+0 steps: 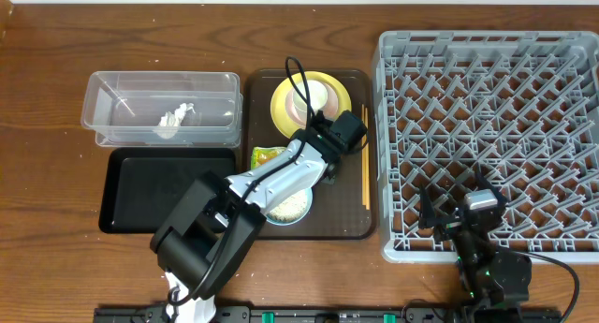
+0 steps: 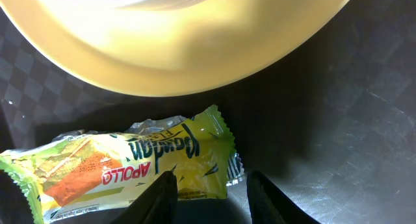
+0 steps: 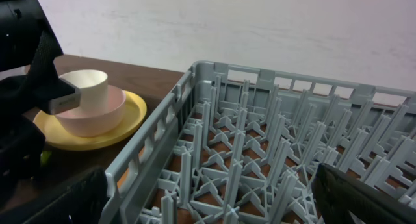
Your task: Sort waste into correct bins and load items into the dishwasher rack
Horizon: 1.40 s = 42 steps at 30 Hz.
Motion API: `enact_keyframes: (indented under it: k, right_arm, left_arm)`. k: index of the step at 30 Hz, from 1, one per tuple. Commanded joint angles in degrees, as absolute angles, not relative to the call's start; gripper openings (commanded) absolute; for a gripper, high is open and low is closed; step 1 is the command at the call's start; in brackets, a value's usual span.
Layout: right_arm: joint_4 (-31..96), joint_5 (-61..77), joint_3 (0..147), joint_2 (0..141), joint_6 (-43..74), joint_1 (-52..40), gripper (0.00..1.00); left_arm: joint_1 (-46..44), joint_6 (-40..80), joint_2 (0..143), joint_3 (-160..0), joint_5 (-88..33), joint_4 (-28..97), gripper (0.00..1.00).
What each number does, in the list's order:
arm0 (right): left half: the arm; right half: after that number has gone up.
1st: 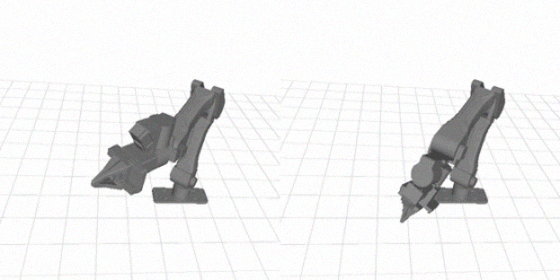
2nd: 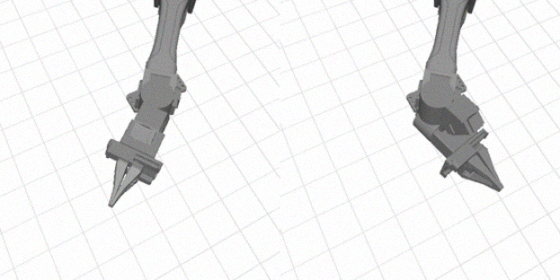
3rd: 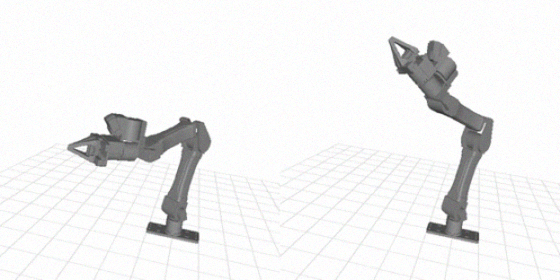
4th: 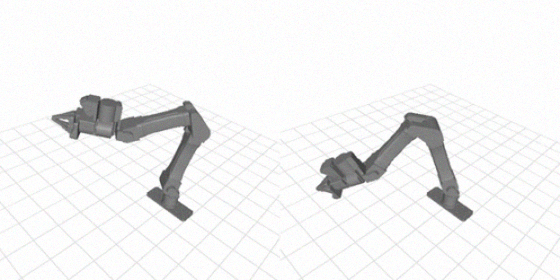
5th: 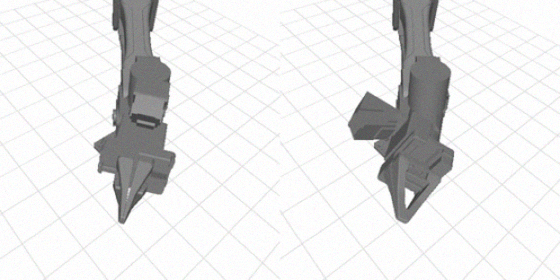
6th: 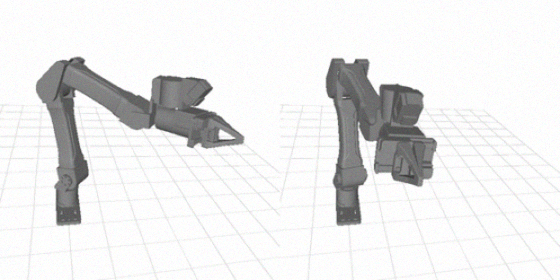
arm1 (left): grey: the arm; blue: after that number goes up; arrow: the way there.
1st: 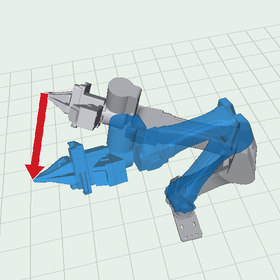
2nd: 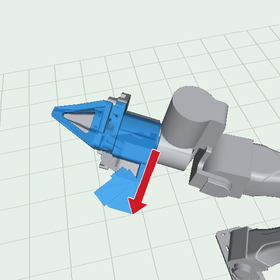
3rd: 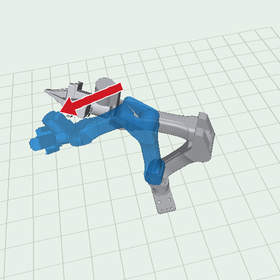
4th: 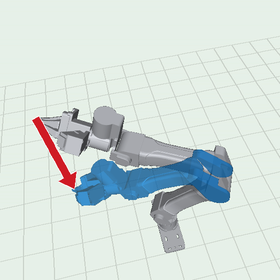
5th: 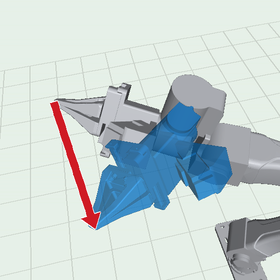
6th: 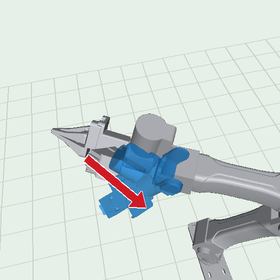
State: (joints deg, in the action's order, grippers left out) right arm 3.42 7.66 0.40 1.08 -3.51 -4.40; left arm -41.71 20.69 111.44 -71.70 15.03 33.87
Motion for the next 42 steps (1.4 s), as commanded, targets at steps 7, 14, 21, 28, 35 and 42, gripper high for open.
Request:
enact_keyframes:
  k: [7,14,21,28,35,42]
  right_arm:
    - [3.6,7.3,0.3,1.1,-3.3,-4.1,0.99]
    - [3.7,7.3,0.3,1.1,-3.3,-4.1,0.99]
    - [3.7,7.3,0.3,1.1,-3.3,-4.1,0.99]
    - [3.7,7.3,0.3,1.1,-3.3,-4.1,0.99]
    - [3.6,7.3,0.3,1.1,-3.3,-4.1,0.99]
    - [3.7,7.3,0.3,1.1,-3.3,-4.1,0.99]
  left_arm:
    - [-41.4,20.1,112.0,-71.4,16.2,32.9,0.38]
    - [-41.4,20.1,112.0,-71.4,16.2,32.4,0.39]
    - [-41.4,20.1,113.3,-71.4,16.2,32.2,0.39]
    - [-41.4,20.1,114.7,-71.4,16.2,32.2,0.37]
    - [-41.4,17.5,114.7,-71.4,16.2,32.1,0.21]
    - [-41.4,17.6,113.5,-71.4,16.2,32.0,0.07]
